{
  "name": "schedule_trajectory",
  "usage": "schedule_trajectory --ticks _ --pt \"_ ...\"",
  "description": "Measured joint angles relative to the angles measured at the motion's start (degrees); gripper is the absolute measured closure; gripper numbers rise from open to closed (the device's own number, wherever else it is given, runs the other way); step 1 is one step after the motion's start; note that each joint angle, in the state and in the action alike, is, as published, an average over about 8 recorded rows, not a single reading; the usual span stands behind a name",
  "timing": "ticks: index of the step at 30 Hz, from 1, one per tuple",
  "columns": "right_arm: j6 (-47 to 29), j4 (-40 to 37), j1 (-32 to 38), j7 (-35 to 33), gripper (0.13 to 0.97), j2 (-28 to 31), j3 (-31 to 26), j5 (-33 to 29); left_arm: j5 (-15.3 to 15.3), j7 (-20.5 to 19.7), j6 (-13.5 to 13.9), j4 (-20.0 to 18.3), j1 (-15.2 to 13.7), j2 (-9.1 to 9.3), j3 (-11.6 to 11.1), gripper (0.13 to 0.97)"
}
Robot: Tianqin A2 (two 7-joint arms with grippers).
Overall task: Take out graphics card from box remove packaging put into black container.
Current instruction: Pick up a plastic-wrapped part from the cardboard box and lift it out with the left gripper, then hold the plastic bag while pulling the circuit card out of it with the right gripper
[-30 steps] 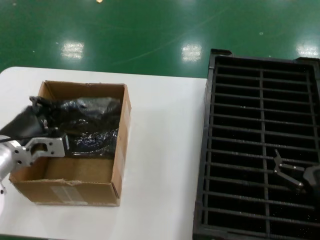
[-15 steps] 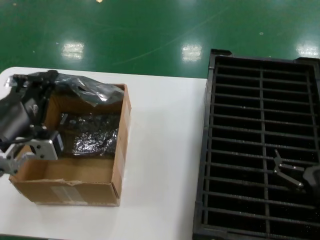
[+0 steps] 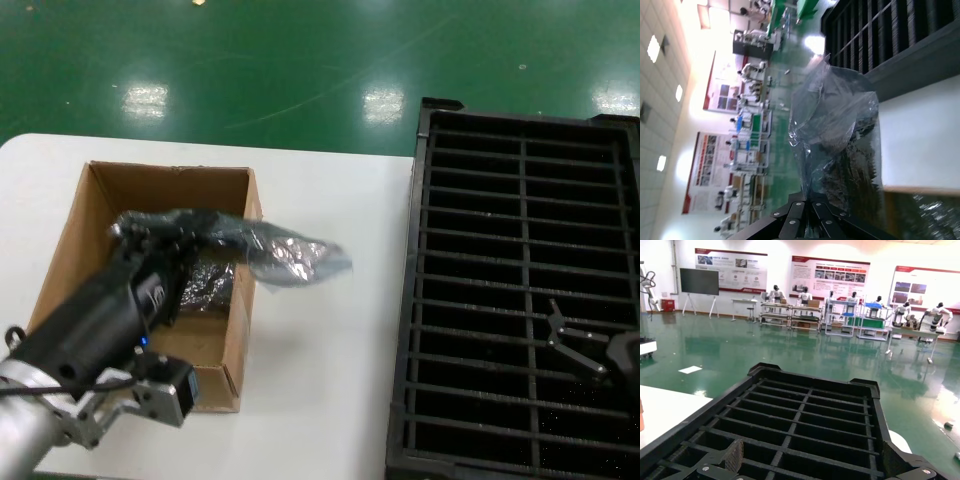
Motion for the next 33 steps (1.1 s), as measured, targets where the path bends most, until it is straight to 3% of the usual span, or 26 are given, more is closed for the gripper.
schedule_trajectory --ticks 6,15,33 --pt "0.0 0.0 0.0 0.0 0.129 0.0 0.0 0.0 -1.3 1.6 -0.8 -0.4 2.1 -0.22 1.5 0.957" --pt "0.3 0.0 0.3 0.8 0.129 0.9 -0.8 0.6 -1.5 1.9 -0.9 -0.4 2.4 -0.24 1.7 0.957" --pt "-5.3 6.7 3.8 3.9 0.145 2.7 -10.1 1.0 -1.5 1.9 -0.9 -0.4 2.4 -0.24 1.7 0.957"
